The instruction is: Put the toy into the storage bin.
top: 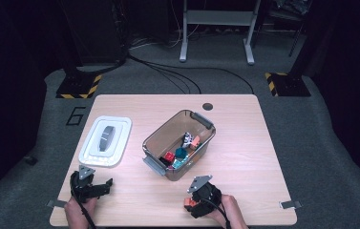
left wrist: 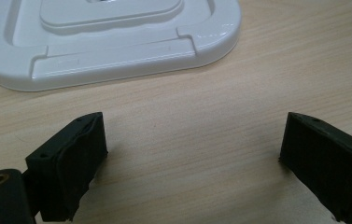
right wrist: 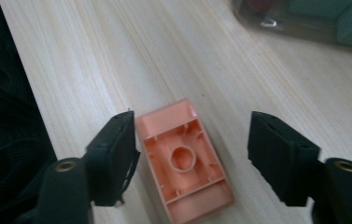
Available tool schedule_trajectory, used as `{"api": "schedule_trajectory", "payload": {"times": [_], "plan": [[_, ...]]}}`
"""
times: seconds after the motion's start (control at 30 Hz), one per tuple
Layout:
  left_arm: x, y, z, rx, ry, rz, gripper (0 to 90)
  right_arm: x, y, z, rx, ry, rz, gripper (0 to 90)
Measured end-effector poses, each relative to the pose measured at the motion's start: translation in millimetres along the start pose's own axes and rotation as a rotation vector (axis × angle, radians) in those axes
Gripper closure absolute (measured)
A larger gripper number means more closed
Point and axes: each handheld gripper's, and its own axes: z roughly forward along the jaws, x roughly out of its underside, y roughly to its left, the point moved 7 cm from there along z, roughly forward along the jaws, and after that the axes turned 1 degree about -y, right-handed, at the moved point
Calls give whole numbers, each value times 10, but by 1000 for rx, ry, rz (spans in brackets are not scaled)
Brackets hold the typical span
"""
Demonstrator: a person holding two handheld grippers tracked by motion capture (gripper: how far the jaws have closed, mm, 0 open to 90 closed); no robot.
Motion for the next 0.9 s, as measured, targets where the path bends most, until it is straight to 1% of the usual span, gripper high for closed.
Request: {"api": "schedule_trajectory", "payload": {"times": [0.03,0.07,0.1,0.13,0.17,0.23,0.3,0.37,0.43,0.47,0.57,0.63,0.7,0.73,0.77,0.9], "plan": [[0,1,0,0,1,0,70,17,-1,21,4,19,3,416],[0,0,0,0,0,0,70,24,-12,26,8,27,8,450],[0,0,0,0,0,0,71,24,-12,26,8,27,8,450],[0,0,0,0,0,0,71,29,-19,25,8,30,5,474],[0,2,0,0,1,2,70,32,-32,19,6,30,7,511],[0,4,0,-1,1,3,70,38,-78,-5,21,24,29,575],[0,4,-1,-1,1,4,70,50,-129,-17,39,28,49,579],[0,1,0,1,1,1,70,62,-166,-33,40,25,65,582],[0,3,-1,0,1,3,70,73,-208,-44,53,25,89,582],[0,5,-1,0,2,5,70,73,-208,-44,53,25,89,582],[0,3,0,0,1,2,70,89,-284,-61,71,31,109,582],[0,4,0,0,1,3,70,98,-332,-76,74,38,138,559],[1,0,0,1,1,-1,70,100,-360,-70,71,50,152,499],[0,4,0,0,1,3,70,97,-373,-61,72,59,153,488],[1,-1,0,1,0,-3,70,88,-371,-51,70,57,161,487],[0,1,0,0,1,-1,70,49,-364,-29,66,63,160,486]]}}
